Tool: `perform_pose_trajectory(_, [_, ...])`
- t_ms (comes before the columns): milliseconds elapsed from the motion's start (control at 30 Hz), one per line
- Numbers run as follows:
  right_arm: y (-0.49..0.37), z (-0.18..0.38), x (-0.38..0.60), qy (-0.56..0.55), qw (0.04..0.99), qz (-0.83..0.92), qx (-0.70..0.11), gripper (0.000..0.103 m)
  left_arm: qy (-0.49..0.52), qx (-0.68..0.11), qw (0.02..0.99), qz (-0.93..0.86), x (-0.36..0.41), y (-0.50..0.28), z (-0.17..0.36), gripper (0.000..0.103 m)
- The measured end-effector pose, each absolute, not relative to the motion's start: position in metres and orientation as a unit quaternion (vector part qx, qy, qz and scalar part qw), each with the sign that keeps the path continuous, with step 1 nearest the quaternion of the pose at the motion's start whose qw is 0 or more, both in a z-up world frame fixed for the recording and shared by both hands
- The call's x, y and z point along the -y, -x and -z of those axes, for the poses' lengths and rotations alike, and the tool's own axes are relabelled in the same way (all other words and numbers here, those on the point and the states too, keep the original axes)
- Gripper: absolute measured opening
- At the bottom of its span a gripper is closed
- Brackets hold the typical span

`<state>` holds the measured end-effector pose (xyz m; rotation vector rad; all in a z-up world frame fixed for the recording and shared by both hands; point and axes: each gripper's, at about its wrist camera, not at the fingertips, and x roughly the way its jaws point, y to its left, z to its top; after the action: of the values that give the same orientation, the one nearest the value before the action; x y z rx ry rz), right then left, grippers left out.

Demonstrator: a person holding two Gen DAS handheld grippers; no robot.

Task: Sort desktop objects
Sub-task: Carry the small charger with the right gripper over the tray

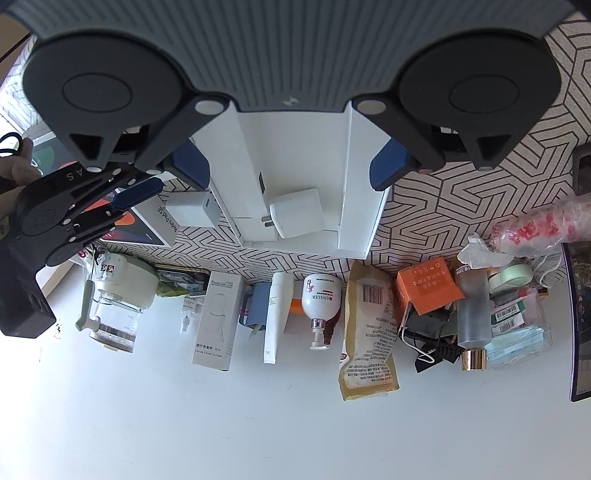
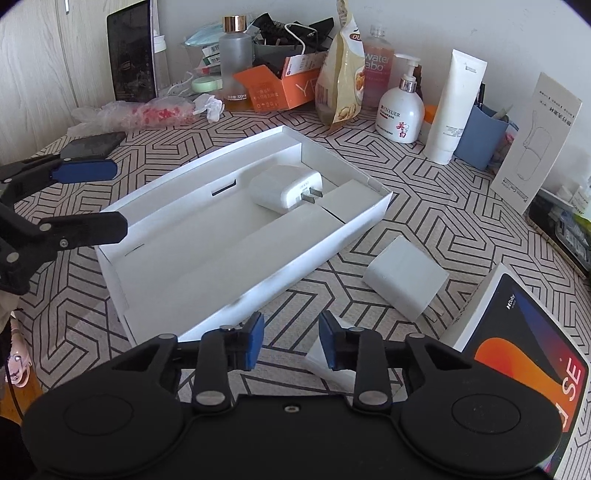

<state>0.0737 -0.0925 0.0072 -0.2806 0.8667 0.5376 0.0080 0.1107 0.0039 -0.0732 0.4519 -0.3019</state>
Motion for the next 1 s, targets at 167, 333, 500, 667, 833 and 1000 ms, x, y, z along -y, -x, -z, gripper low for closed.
perform_pose_trajectory(167, [-0.079,-0.001,0.097,0.141,0.859,-0.253,-0.422,0.048,0.034,-0.219,0.966,0.131,-0.111,-0.010,-0.005,0.094])
perform_pose_trajectory(333, [-0.088,0.009,0.103,0.164,0.858,-0.212,-0.439,0.062,0.038,-0.214,0.966,0.139,-0.109,-0.007,-0.007,0.094])
perform_pose_trajectory(500, [-0.101,0.023,0.107,0.151,0.851,-0.195,-0.463,0.069,0.039,-0.206,0.966,0.154,-0.104,-0.005,-0.011,0.094])
perform_pose_trajectory(667, [-0.102,0.023,0.103,0.152,0.847,-0.204,-0.467,0.060,0.040,-0.208,0.964,0.161,-0.101,-0.003,-0.010,0.094])
perform_pose_trajectory(833, [-0.088,0.013,0.092,0.156,0.853,-0.227,-0.443,0.059,0.030,-0.212,0.964,0.157,-0.104,-0.003,-0.007,0.094])
perform_pose_trajectory(1000, [-0.080,-0.013,0.086,0.155,0.869,-0.236,-0.407,0.059,0.034,-0.215,0.967,0.134,-0.117,-0.001,-0.006,0.094])
